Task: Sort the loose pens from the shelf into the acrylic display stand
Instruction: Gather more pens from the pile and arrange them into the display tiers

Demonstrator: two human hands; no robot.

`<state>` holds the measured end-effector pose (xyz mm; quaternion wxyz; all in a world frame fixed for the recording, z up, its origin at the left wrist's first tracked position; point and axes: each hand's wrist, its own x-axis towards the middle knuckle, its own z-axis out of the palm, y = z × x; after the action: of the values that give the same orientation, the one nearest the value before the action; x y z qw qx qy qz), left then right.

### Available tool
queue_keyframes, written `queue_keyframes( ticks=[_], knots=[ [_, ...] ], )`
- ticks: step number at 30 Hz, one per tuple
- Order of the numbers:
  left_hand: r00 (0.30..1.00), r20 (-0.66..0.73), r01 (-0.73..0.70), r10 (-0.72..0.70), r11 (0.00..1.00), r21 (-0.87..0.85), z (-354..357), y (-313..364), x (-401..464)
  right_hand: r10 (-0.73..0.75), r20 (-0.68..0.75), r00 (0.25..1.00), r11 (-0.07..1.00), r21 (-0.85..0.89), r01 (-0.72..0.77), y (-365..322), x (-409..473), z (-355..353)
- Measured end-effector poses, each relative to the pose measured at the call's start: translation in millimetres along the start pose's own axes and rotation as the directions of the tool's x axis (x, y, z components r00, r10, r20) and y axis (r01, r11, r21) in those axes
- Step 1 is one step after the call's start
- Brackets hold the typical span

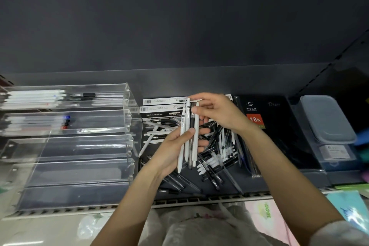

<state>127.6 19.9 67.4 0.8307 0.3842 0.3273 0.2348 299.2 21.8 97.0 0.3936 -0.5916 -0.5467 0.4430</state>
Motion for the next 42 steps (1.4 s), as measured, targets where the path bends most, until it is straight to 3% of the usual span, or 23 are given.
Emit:
queue_keyframes(
  ticks=[8, 11, 13, 15, 19, 22, 27, 30, 33, 35, 38, 40, 42],
  knots=[
    [1.0, -0.027, 0.003, -0.005, 0.995, -0.102, 1.8, -4.7, -7.7, 0.014, 0.086, 0.996, 0.996, -0.087, -0.006, -6.6, 1.6, -10.8],
    [0.995, -0.098, -0.029, 0.013, 0.987, -0.158, -2.4, -6.3, -8.8, -0.021, -0.144, 0.989, 1.0, -0.011, 0.019, -7.7, -3.8, -27.4],
    [0.984, -0.177, -0.06, 0.017, 0.968, -0.242, -7.6, -6.3, -10.1, -0.045, -0.35, 0.936, 0.989, 0.114, 0.09, -10.1, -14.7, -34.2],
    [0.974, -0.225, -0.079, 0.011, 0.953, -0.293, -11.9, -5.6, -12.4, -0.051, -0.408, 0.912, 0.976, 0.171, 0.131, -11.4, -27.3, -31.8],
    [0.976, -0.216, -0.064, 0.009, 0.966, -0.249, -12.3, -3.3, -16.4, -0.042, -0.24, 0.97, 0.989, 0.126, 0.074, -12.3, -36.6, -11.5],
    [0.983, -0.182, -0.047, 0.007, 0.975, -0.216, -10.7, -2.6, -19.7, -0.046, -0.21, 0.977, 0.993, 0.098, 0.068, -13.3, -33.9, -1.8],
    [0.997, -0.077, -0.01, 0.0, 0.991, -0.136, -7.2, -5.8, -26.4, -0.021, -0.06, 0.998, 0.985, -0.171, 0.01, -18.6, -25.5, 17.9],
    [0.996, -0.092, -0.024, 0.017, 0.996, -0.081, -8.7, -6.9, -30.0, -0.072, -0.073, 0.995, 0.934, -0.354, 0.042, -19.0, -16.1, 25.4],
    [0.995, -0.096, -0.026, 0.021, 0.998, -0.056, -11.5, -8.8, -35.0, -0.105, 0.035, 0.994, 0.893, -0.437, 0.11, -18.3, -5.0, 27.7],
    [0.996, -0.085, -0.033, 0.028, 0.998, -0.049, -12.6, -10.4, -38.2, -0.101, 0.231, 0.968, 0.91, -0.372, 0.184, -23.5, 3.0, 28.6],
    [0.998, -0.063, -0.021, 0.02, 1.0, -0.012, -13.2, -12.0, -44.4, -0.022, 0.523, 0.852, 0.895, -0.37, 0.25, -41.4, 12.6, 30.4],
    [0.999, -0.048, -0.003, 0.007, 0.997, 0.082, -13.4, -14.6, -49.4, -0.03, 0.578, 0.815, 0.859, -0.402, 0.317, -55.4, 20.9, 25.3],
    [0.999, -0.041, 0.0, 0.005, 0.992, 0.127, -15.5, -20.4, -53.0, -0.118, 0.505, 0.855, 0.821, -0.435, 0.37, -71.3, 28.5, 11.9]
  ],
)
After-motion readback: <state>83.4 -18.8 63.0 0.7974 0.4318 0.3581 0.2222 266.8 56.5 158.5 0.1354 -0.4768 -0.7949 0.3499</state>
